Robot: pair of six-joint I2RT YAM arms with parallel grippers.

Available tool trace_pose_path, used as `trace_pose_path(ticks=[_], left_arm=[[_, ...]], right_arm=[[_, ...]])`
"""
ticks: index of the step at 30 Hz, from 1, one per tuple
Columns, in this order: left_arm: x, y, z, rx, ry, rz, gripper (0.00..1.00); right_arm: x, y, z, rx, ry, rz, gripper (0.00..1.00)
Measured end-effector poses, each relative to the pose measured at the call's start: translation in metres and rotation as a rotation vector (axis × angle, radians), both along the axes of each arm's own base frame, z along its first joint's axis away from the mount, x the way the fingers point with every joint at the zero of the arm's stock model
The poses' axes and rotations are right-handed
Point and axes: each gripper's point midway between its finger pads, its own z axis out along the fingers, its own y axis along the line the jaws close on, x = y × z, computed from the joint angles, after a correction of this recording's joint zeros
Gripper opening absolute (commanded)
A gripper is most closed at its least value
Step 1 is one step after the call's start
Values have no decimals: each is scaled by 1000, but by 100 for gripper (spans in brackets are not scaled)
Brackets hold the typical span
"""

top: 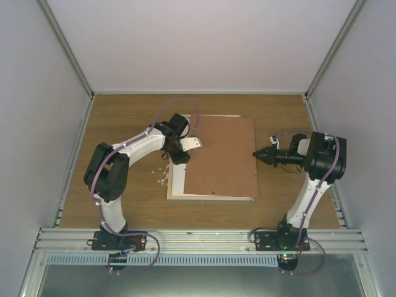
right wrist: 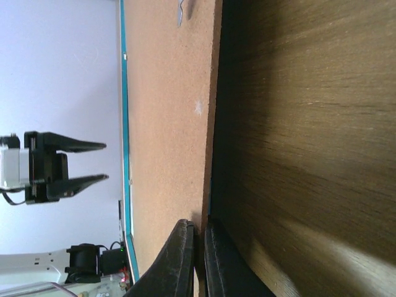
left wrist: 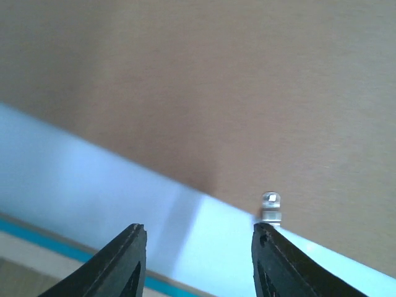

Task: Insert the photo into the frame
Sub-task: Adjust the photo frame item on the photo frame.

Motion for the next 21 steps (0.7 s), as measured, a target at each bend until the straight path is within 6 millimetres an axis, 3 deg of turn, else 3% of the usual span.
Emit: trace_pose_path(ticks=[6,13,16,21], left_arm=[[22,9,0,-3,-50,70,46],[34,10,-17,35,-73,91,43],[34,12,-23,46,-73,92,40],[17,14,-39,71,-38,72,38]], right_arm=[[0,0,-1,0,2,0,1],[0,0,-1,1,2,-1,1],[0,0,-1,3,2,-1,1],[0,0,-1,3,2,-1,1]])
